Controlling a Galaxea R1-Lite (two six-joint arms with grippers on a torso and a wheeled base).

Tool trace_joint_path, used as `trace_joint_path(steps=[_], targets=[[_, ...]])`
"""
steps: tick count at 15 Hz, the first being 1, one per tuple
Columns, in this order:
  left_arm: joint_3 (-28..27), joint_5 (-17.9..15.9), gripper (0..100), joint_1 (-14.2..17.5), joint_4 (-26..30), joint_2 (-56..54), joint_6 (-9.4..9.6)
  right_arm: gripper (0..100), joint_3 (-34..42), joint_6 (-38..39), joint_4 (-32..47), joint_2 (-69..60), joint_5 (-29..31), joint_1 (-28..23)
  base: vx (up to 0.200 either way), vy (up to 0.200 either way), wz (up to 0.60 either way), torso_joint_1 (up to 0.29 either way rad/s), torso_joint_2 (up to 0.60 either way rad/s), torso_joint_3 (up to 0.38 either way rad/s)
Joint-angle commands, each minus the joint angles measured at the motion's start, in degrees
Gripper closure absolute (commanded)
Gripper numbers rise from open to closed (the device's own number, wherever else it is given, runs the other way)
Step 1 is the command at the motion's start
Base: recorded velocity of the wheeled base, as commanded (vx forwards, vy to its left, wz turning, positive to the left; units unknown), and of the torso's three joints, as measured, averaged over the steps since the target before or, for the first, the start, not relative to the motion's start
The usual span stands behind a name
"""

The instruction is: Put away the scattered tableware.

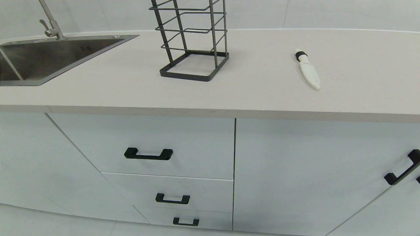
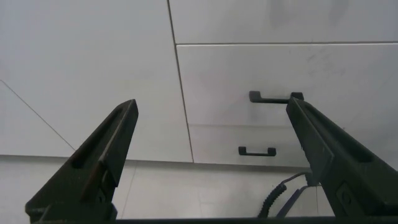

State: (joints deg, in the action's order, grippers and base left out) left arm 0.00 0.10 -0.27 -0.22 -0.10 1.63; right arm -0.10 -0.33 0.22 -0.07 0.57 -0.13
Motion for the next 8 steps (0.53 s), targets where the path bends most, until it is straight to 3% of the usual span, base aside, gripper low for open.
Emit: trace_joint_path(steps=[1, 8], targets=[[0.0, -0.01, 0, 0.0, -0.04, 0.1, 0.04, 0, 0.01, -0.02, 0.04, 0.07, -0.05, 0.05, 0.0, 0.0, 0.0, 0.0, 0.0, 0.0], [0.0, -0.01, 0, 0.0, 0.04, 0.1, -0.05, 0, 0.01, -0.11, 0.04, 0.07, -0.05, 0.05, 0.0, 0.0, 0.0, 0.0, 0.0, 0.0]])
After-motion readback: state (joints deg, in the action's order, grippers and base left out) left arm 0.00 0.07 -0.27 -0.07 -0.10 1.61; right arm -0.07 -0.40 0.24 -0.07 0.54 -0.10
